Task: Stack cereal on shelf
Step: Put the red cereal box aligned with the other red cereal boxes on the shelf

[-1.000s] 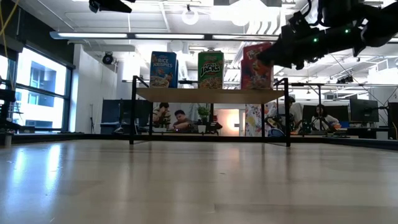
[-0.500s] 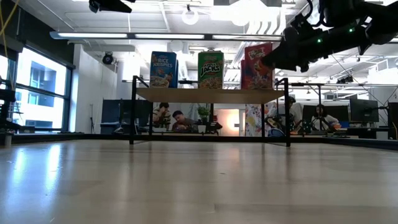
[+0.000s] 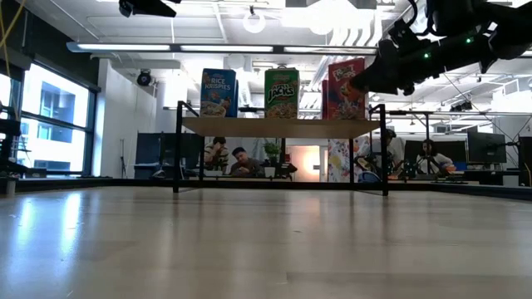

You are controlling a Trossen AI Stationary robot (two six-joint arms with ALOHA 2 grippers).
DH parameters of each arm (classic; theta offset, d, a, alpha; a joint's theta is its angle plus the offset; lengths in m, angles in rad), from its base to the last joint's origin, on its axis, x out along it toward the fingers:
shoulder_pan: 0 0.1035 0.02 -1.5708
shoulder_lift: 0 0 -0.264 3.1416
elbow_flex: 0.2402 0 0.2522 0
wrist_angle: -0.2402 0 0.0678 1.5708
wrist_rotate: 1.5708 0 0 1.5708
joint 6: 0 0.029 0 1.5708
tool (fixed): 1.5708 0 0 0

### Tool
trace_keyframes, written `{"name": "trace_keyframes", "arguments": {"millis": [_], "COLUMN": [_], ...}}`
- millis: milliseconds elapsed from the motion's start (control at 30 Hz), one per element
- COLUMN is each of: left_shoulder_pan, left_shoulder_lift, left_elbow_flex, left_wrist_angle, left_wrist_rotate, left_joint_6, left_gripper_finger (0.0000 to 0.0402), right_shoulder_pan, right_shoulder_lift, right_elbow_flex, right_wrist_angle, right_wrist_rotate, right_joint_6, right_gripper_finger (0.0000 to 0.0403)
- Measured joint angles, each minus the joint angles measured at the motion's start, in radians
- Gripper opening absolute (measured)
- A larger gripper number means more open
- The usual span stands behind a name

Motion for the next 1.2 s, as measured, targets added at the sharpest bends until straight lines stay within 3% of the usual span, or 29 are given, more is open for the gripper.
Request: {"name": "trace_keyframes", "arguments": {"millis": [367, 767, 1000, 1200], "left_shoulder_pan": [0.0, 0.0, 0.0, 0.0], "left_shoulder_lift": [0.0, 0.0, 0.0, 0.0], "left_elbow_flex": [0.0, 0.0, 0.0, 0.0], "left_wrist_angle": [0.0, 0.0, 0.0, 0.0], "left_wrist_rotate": [0.0, 0.0, 0.0, 0.0], "left_joint_6": [0.0, 0.0, 0.0, 0.0], "left_gripper_finger": [0.025, 0.025, 0.025, 0.025], "right_shoulder_pan": [0.0, 0.001, 0.007, 0.095], "right_shoulder_lift": [-0.113, -0.272, -0.314, -0.311], "right_elbow_flex": [0.0, 0.0, 0.0, 0.0], "right_wrist_angle": [-0.111, -0.259, -0.337, -0.336], "right_wrist_rotate": [0.022, 0.047, -0.049, -0.074], "right_joint_6": [0.001, 0.046, 0.179, 0.194], "right_gripper_finger": [0.0256, 0.026, 0.026, 0.026]}}
